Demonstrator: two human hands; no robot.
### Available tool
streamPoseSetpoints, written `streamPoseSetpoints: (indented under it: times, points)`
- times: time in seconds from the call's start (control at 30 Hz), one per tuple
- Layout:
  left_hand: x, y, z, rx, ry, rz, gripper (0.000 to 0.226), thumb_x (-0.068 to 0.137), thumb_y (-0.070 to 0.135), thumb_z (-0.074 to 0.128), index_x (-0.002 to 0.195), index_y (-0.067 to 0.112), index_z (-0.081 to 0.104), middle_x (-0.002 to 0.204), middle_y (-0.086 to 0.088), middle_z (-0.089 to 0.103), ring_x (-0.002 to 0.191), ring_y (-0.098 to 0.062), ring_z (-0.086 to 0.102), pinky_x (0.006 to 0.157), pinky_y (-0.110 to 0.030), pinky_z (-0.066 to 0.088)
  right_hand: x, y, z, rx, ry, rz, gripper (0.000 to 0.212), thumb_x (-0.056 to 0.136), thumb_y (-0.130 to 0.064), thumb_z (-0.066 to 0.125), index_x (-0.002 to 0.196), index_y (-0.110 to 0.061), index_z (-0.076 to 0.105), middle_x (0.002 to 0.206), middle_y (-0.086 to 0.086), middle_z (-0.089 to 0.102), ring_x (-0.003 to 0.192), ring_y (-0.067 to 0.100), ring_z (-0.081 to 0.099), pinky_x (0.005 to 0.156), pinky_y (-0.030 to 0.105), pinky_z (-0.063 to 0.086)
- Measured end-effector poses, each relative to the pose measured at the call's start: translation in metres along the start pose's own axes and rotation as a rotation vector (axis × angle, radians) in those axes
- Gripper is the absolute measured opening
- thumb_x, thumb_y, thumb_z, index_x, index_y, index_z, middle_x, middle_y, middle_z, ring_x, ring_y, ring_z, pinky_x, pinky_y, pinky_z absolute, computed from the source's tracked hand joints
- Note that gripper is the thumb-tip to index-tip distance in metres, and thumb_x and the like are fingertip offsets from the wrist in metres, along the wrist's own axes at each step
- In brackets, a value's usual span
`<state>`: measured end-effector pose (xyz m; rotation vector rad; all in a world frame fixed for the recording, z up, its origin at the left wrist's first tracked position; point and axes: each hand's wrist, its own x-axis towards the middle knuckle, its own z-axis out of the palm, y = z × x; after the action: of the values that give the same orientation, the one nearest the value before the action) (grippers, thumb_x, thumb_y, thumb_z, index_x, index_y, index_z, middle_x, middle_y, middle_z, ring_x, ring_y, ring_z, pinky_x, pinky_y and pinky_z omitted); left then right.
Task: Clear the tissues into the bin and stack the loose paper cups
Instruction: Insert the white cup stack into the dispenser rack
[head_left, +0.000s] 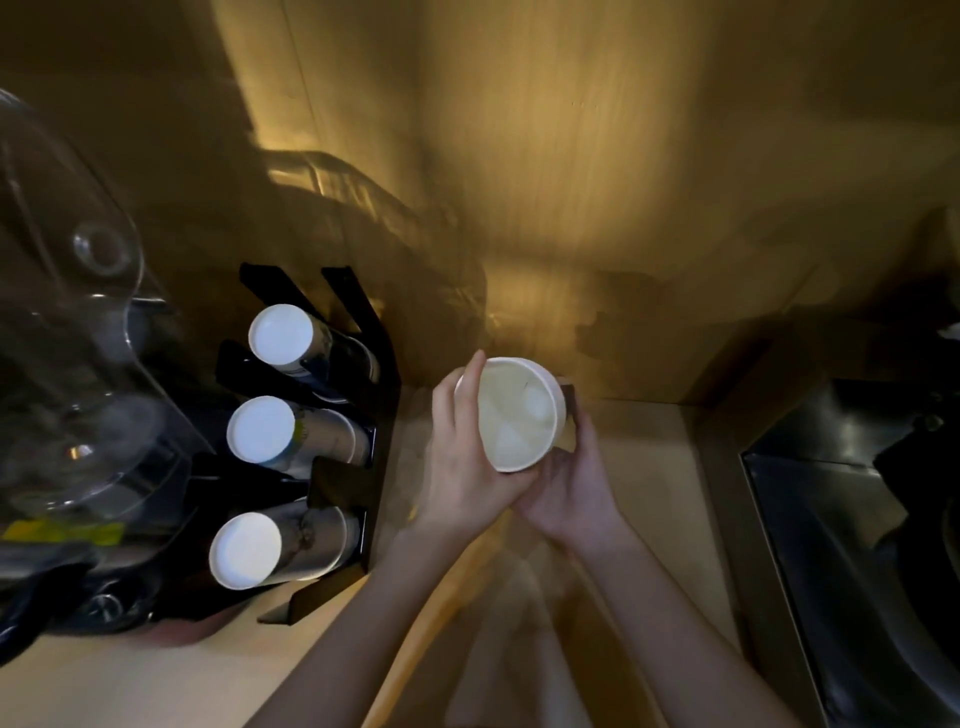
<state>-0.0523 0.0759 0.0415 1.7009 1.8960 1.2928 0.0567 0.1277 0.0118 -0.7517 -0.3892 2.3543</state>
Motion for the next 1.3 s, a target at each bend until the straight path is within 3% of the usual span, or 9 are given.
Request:
streamPoseSetpoints:
  times: [0.13, 0.23, 0.37, 0.5, 0.67, 0.9, 1.1, 1.23, 1.3]
  points:
    - [-0.009, -0.002, -0.022, 0.007, 0.080, 0.001, 0.104, 0.057, 0.054, 0.074, 0.139, 0.032, 0.013, 0.131, 0.003, 0.033, 0.111, 0.014, 0.026, 0.086, 0.002, 0.027, -0.007, 0.002, 0.027, -0.074, -0.102, -0.039, 0.069, 0.051, -0.050, 0.080, 0.106, -0.009, 0.069, 0.100, 0.012, 0.074, 0.088, 0.023, 0.072, 0.070, 0.031, 0.059]
    - [-0.014, -0.004, -0.046, -0.087, 0.135, -0.032, 0.108, 0.056, 0.058, 0.071, 0.142, 0.029, 0.013, 0.131, 0.011, 0.031, 0.119, 0.018, 0.029, 0.095, 0.003, 0.027, -0.004, 0.004, 0.047, -0.142, -0.094, -0.105, 0.070, 0.058, -0.044, 0.076, 0.116, -0.010, 0.058, 0.095, 0.009, 0.075, 0.084, 0.020, 0.072, 0.065, 0.030, 0.059]
    - [-0.011, -0.009, -0.082, -0.150, 0.220, -0.063, 0.098, 0.060, 0.053, 0.070, 0.141, 0.025, 0.023, 0.131, 0.007, 0.038, 0.126, -0.006, 0.040, 0.104, -0.021, 0.036, 0.004, 0.004, 0.081, -0.457, -0.122, -0.278, 0.070, 0.059, -0.028, 0.083, 0.121, -0.024, 0.050, 0.106, 0.001, 0.071, 0.093, 0.018, 0.070, 0.069, 0.037, 0.058]
    - [0.006, -0.019, -0.118, -0.121, 0.268, -0.020, 0.082, 0.061, 0.047, 0.072, 0.131, 0.024, 0.037, 0.123, 0.013, 0.046, 0.119, -0.006, 0.048, 0.101, -0.019, 0.040, 0.013, 0.006, 0.126, -0.723, -0.132, -0.519, 0.065, 0.062, -0.010, 0.077, 0.118, -0.021, 0.047, 0.110, -0.004, 0.066, 0.096, 0.009, 0.068, 0.076, 0.029, 0.057]
    - [0.024, -0.038, -0.147, -0.171, 0.268, -0.124, 0.085, 0.060, 0.039, 0.070, 0.136, 0.024, 0.034, 0.136, -0.005, 0.052, 0.123, -0.017, 0.053, 0.103, -0.046, 0.045, 0.038, 0.020, 0.168, -1.081, -0.095, -0.805, 0.077, 0.052, -0.017, 0.089, 0.114, -0.028, 0.045, 0.117, -0.008, 0.061, 0.107, 0.004, 0.060, 0.093, 0.023, 0.050]
    - [0.041, -0.048, -0.177, -0.280, 0.267, -0.269, 0.057, 0.086, 0.006, 0.046, 0.140, 0.021, 0.038, 0.142, -0.001, 0.048, 0.130, -0.012, 0.043, 0.113, -0.039, 0.035, 0.073, 0.036, 0.189, -1.270, -0.047, -0.816, 0.091, 0.056, -0.025, 0.088, 0.131, -0.020, 0.036, 0.131, -0.005, 0.054, 0.119, 0.005, 0.048, 0.096, 0.020, 0.041]
    - [0.048, -0.027, -0.190, -0.328, 0.302, -0.133, 0.056, 0.076, 0.026, 0.048, 0.131, 0.028, 0.046, 0.131, 0.011, 0.056, 0.122, -0.003, 0.050, 0.105, -0.027, 0.041, 0.099, 0.049, 0.184, -1.257, 0.006, -0.783, 0.096, 0.050, -0.034, 0.088, 0.130, -0.025, 0.035, 0.129, 0.002, 0.058, 0.120, 0.016, 0.054, 0.098, 0.037, 0.048]
    - [0.052, -0.019, -0.195, -0.104, 0.320, -0.045, 0.065, 0.073, 0.039, 0.065, 0.133, 0.032, 0.040, 0.132, 0.012, 0.053, 0.124, -0.004, 0.047, 0.103, -0.024, 0.040, 0.109, 0.051, 0.176, -1.283, -0.065, -0.734, 0.090, 0.061, -0.025, 0.085, 0.134, -0.026, 0.033, 0.134, 0.001, 0.053, 0.124, 0.015, 0.050, 0.101, 0.033, 0.045]
    - [0.057, -0.022, -0.193, 0.064, 0.333, -0.064, 0.073, 0.073, 0.035, 0.074, 0.136, 0.029, 0.037, 0.130, 0.011, 0.049, 0.120, -0.001, 0.043, 0.099, -0.013, 0.034, 0.116, 0.052, 0.170, -1.385, -0.066, -0.736, 0.090, 0.063, -0.028, 0.082, 0.136, -0.027, 0.030, 0.136, 0.000, 0.050, 0.126, 0.015, 0.048, 0.103, 0.036, 0.044]
